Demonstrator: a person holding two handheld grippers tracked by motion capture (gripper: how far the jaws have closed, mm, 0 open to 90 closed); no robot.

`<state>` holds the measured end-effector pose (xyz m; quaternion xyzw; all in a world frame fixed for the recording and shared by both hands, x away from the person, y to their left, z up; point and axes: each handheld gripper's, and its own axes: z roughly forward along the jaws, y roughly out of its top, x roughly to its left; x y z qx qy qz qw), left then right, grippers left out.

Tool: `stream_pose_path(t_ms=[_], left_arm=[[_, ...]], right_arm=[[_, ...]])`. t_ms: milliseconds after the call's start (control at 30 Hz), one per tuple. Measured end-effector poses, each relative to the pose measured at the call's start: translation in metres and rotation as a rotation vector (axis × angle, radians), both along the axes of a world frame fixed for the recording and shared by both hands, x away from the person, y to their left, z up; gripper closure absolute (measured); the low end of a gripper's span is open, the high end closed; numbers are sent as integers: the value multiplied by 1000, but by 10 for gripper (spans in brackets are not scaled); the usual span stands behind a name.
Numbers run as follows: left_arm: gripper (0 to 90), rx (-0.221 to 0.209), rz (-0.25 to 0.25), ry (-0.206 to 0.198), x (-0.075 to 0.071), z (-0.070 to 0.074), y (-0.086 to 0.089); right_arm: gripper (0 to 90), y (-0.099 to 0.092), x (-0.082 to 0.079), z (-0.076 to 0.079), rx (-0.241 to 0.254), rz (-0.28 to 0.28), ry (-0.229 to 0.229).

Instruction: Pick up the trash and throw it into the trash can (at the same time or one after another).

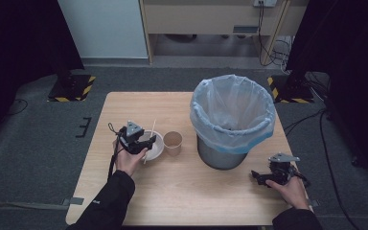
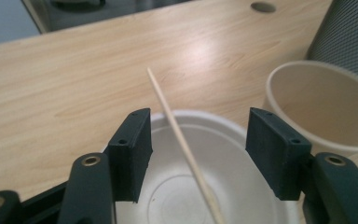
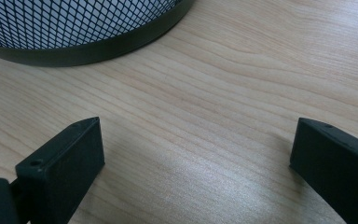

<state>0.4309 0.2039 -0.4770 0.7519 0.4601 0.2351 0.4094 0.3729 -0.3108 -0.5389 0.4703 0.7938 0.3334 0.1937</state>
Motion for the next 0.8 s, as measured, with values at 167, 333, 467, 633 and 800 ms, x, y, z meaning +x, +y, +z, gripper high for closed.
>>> stream_pose_path(t_ms=[167,333,467,633,800], left_arm=[[433,11,10,26,4,-8,0],[482,9,23,49,8,-13,-1],[544,18,32,80,14,-20,-4],[605,32,36,106,17,-23,-5],[705,39,40,129,17,-24,-4]], right_arm=[[30,0,0,0,0,0,0],[30,0,0,0,1,-1,-1],[29,0,0,0,1,-1,0],[29,0,0,0,1,0,0],[29,0,0,0,1,1,0]])
